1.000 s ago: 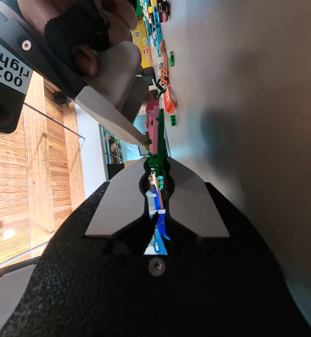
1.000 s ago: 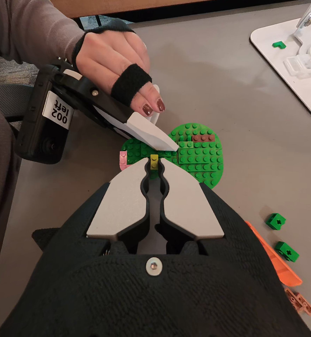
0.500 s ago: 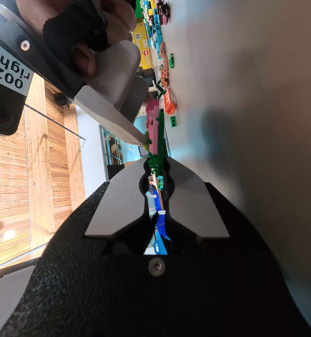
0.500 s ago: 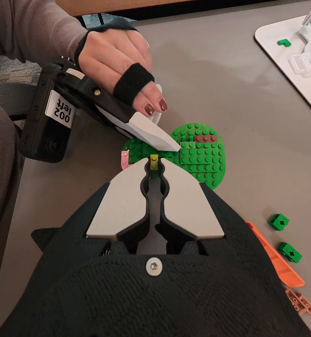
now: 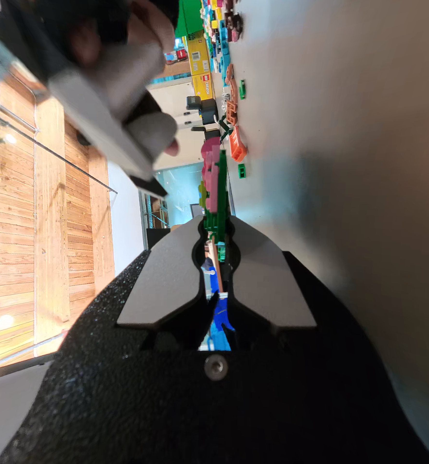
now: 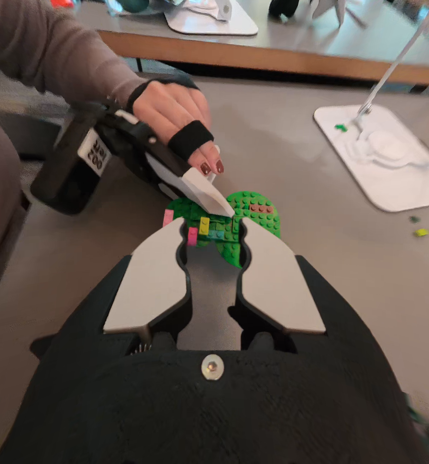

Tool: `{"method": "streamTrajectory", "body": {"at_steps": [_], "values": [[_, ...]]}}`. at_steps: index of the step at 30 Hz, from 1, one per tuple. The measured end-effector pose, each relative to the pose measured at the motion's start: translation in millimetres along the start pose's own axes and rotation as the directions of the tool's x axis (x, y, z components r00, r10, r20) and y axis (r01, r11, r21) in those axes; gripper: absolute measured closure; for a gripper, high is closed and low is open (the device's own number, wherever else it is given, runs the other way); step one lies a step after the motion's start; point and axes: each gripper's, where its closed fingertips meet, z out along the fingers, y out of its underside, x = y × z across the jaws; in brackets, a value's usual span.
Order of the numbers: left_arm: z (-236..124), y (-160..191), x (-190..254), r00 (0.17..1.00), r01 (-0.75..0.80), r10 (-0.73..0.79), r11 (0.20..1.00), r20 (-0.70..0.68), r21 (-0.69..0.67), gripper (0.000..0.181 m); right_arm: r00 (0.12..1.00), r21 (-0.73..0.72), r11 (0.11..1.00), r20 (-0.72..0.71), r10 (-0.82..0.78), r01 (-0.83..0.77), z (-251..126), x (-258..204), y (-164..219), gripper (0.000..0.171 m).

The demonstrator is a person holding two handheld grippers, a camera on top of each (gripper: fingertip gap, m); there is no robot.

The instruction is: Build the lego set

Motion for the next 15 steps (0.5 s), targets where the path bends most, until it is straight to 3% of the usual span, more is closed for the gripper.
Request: {"method": "streamTrajectory", "body": {"at_steps": [2, 4, 6, 12, 15], "values": [[-1.3, 2.1, -3.9, 0.999, 0.047, -0.047, 0.999, 0.002, 0.005, 0.168, 0.968, -0.067, 0.968, -0.047, -0.247, 0.243, -7.5, -5.9, 8.9, 0.122], [-3.4, 3.3, -8.1, 0.993, 0.118, -0.118, 0.993, -0.001, 0.021, 0.168, 0.844, -0.178, 0.856, -0.157, -0.512, 0.486, -9.7, 1.5, 15.7, 0.114], [-4.8, 3.7, -12.1, 0.984, 0.179, -0.179, 0.983, -0.005, 0.038, 0.168, 0.729, -0.258, 0.753, -0.202, -0.655, 0.605, -5.5, 4.7, 16.5, 0.108], [-12.3, -1.7, -25.1, 0.943, 0.331, -0.331, 0.936, -0.022, 0.116, 0.168, 0.570, -0.218, 0.610, -0.223, -0.791, 0.761, 17.0, -11.0, 16.9, 0.103], [-15.1, -7.0, -26.6, 0.944, 0.330, -0.330, 0.934, -0.027, 0.134, 0.168, 0.546, -0.173, 0.597, -0.267, -0.794, 0.783, 21.3, -15.1, 10.9, 0.104]]}}
